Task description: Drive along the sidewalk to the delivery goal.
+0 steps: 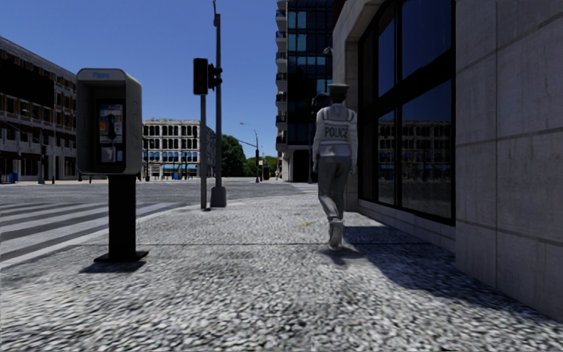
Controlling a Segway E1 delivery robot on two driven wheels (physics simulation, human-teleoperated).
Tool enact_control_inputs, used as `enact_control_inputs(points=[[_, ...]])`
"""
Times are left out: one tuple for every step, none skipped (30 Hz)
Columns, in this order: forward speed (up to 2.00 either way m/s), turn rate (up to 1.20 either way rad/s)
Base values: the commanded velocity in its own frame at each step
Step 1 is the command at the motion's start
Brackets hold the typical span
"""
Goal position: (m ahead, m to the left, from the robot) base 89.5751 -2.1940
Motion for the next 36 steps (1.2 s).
enact_control_inputs(points=[[1.06, -0.28], [1.06, -0.28], [1.06, -0.28], [1.06, -0.28], [1.08, -0.23], [1.14, 0.0], [1.21, 0.0], [1.21, 0.0], [1.24, 0.0], [1.24, 0.0], [1.24, 0.0], [1.23, 0.0], [1.23, 0.0], [1.23, 0.0], [1.23, 0.0], [1.23, 0.0], [1.23, 0.0], [1.23, 0.0], [1.22, 0.0], [1.22, 0.0], [1.22, 0.0], [1.22, 0.0], [1.22, 0.0], [1.22, 0.0], [1.22, 0.0], [1.22, 0.0], [1.22, 0.0], [1.22, 0.0], [1.22, 0.0], [1.22, 0.0], [1.18, 0.0], [1.14, 0.0], [1.21, 0.0], [1.21, 0.0], [1.24, 0.0], [1.25, 0.0]])
